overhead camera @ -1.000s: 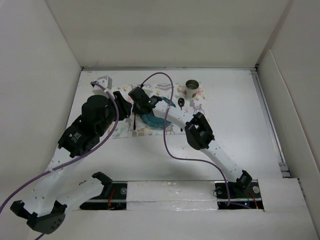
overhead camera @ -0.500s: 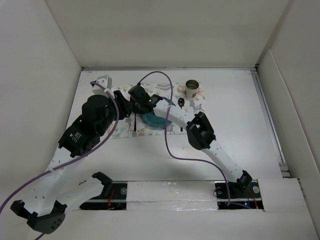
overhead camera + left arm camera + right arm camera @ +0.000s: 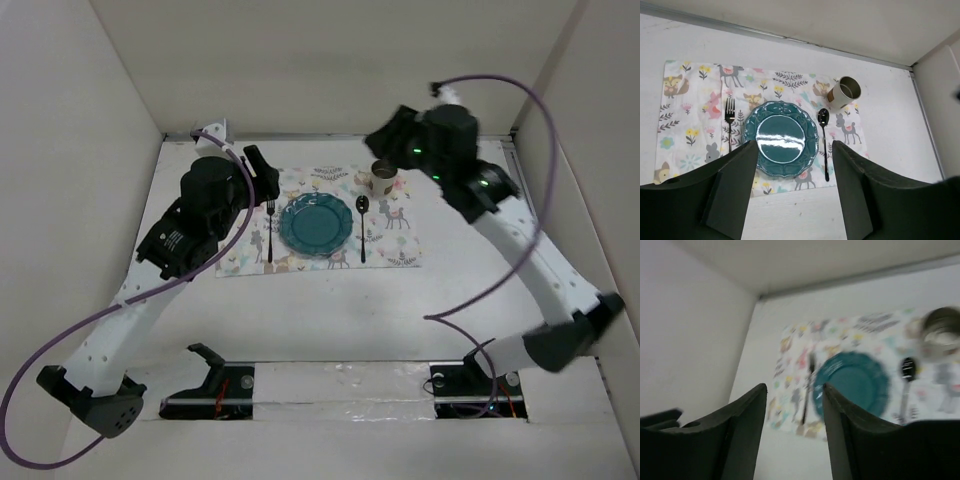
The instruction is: Set the dinner table for one person
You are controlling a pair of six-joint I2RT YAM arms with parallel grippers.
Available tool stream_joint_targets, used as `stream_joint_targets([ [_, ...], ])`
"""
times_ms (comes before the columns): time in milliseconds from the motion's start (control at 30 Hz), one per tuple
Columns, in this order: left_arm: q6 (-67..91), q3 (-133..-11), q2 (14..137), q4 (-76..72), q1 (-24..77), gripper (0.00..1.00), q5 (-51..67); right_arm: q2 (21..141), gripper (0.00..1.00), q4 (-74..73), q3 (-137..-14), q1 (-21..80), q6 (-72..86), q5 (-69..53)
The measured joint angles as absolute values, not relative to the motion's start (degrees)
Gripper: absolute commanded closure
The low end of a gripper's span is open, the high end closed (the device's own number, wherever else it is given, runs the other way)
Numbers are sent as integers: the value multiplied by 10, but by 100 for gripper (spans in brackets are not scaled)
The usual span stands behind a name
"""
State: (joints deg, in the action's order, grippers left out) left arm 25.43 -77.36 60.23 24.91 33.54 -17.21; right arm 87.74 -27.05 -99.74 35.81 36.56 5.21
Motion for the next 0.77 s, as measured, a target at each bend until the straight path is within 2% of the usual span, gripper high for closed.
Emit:
stream_joint_targets([
  [33,253,-777,609,248,335,41,-176,824,1,-264,-950,314,361,59],
  [167,253,-778,622,253,335,39,-192,652,0,-274,-777,147,343,79],
  [300,263,-759,615,255,335,37,-203,579,0,-293,-668,51,338,77],
  [500,305,-688,589,259,335,35,-204,580,0,-297,-582,29,352,57],
  [767,342,-655,553,247,335,34,-204,646,0,-302,-638,38,356,49],
])
